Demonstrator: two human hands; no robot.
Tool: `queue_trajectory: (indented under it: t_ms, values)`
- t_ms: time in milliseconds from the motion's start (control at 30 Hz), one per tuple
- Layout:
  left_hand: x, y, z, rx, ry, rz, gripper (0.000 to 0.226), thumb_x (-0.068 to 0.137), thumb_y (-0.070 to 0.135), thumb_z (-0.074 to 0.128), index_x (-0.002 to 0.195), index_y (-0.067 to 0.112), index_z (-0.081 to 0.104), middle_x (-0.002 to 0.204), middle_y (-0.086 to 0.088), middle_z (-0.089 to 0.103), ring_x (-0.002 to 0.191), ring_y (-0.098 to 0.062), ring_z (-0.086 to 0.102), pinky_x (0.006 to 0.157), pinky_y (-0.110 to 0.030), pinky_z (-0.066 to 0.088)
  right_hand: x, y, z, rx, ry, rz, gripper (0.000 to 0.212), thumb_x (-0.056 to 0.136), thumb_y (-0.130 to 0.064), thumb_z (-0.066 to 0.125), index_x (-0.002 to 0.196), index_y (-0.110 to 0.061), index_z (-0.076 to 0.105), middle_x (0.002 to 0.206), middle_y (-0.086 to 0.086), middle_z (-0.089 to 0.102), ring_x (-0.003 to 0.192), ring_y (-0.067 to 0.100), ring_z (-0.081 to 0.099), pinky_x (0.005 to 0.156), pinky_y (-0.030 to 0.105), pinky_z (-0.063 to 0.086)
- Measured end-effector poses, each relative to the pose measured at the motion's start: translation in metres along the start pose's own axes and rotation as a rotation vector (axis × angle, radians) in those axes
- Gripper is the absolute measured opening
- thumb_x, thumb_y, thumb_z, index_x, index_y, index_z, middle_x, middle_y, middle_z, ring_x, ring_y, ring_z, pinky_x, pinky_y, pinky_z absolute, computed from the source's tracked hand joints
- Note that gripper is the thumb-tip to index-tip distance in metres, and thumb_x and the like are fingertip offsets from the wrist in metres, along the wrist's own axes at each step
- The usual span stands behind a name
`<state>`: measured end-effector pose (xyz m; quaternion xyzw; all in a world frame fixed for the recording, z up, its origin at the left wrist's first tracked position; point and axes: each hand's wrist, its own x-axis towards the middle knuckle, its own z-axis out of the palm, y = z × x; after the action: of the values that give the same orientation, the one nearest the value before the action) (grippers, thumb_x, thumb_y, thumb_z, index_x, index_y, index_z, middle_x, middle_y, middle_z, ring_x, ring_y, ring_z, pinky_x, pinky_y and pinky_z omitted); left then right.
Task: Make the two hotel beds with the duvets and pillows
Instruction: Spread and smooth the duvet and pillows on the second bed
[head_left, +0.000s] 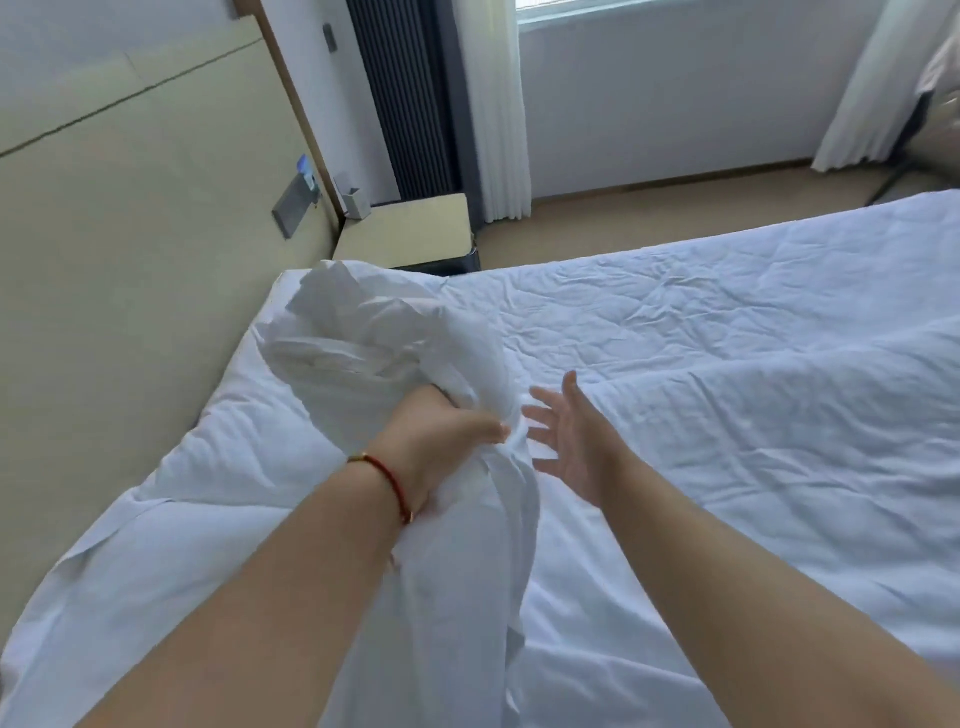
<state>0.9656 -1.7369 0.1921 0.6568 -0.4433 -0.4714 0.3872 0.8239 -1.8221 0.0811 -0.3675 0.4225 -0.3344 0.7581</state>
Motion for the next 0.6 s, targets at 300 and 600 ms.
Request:
queue_trajectory:
  t_ms: [300, 600]
  values:
    - [0.042, -0.002, 0.356, 0.48, -0.613, -0.22, 0.021, 0.084, 0.023, 0.064, 0.096, 0.007, 0.059, 0.07, -0.007, 0.06, 0.063, -0.022, 0.059, 0.075, -0.037, 0.06, -0.1, -0.105, -0.302, 0.092, 0.538, -0.23, 0.067, 0.096, -0.061, 0.014, 0.138, -0.018, 0.044, 0.133, 0.005, 0.054, 0.12, 0.022, 0.051, 0.1, 0.044, 0.036]
    - [0.086, -0.058, 0.322, 0.618, 0.087, -0.006, 0.031, 0.099, 0.039, 0.042, 0.097, 0.018, 0.064, 0.101, -0.005, 0.061, 0.101, -0.024, 0.054, 0.091, -0.036, 0.042, -0.069, -0.04, -0.368, -0.307, 0.631, 0.027, 0.048, 0.098, -0.052, 0.036, 0.119, -0.012, 0.051, 0.114, 0.008, 0.059, 0.106, 0.026, 0.057, 0.096, 0.044, 0.043]
